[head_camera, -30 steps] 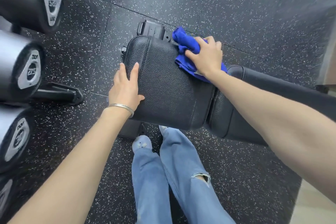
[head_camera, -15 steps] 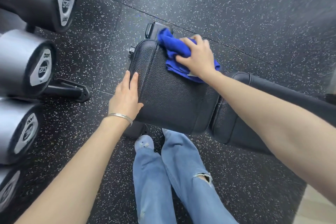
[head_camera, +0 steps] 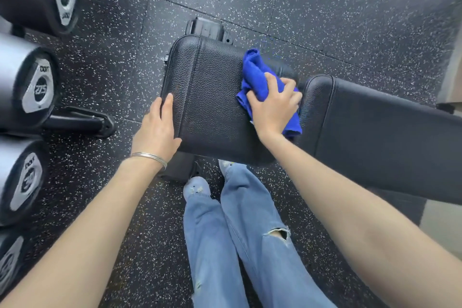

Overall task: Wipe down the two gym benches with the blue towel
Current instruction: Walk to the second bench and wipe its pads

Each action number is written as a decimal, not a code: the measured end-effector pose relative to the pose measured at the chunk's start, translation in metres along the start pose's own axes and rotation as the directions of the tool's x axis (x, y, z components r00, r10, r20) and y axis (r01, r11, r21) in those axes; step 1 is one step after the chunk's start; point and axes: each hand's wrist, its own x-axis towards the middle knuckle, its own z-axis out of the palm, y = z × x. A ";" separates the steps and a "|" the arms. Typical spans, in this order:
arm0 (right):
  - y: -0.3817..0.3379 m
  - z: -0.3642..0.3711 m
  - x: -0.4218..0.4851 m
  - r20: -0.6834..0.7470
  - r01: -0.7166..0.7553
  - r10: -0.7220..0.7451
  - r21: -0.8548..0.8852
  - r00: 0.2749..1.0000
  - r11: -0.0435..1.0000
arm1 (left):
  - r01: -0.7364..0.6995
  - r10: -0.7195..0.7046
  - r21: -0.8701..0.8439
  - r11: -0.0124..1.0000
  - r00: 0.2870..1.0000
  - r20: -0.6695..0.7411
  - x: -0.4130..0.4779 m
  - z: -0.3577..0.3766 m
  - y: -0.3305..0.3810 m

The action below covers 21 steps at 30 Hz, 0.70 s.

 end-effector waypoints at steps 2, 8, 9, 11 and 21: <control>0.000 0.002 -0.025 0.007 0.101 -0.102 0.024 0.995 0.995 | -0.020 0.020 -0.004 1.000 1.000 0.006 -0.007 0.000 -0.005; 0.007 0.000 -0.090 0.175 0.647 -0.652 0.092 0.738 0.757 | -0.024 0.025 -0.011 1.000 0.999 0.027 -0.021 0.009 -0.018; 0.007 -0.005 -0.088 0.201 0.756 -0.766 0.140 0.611 0.640 | -0.019 0.020 -0.016 1.000 0.999 0.036 -0.024 0.012 -0.020; -0.004 -0.010 -0.066 0.208 0.845 -0.858 0.179 0.469 0.505 | -0.011 0.012 -0.036 0.999 0.999 0.040 -0.026 0.016 -0.026; -0.128 0.022 0.022 0.260 0.272 -0.243 -0.081 0.935 0.959 | -0.021 0.020 -0.083 0.996 1.000 -0.018 -0.022 0.021 -0.048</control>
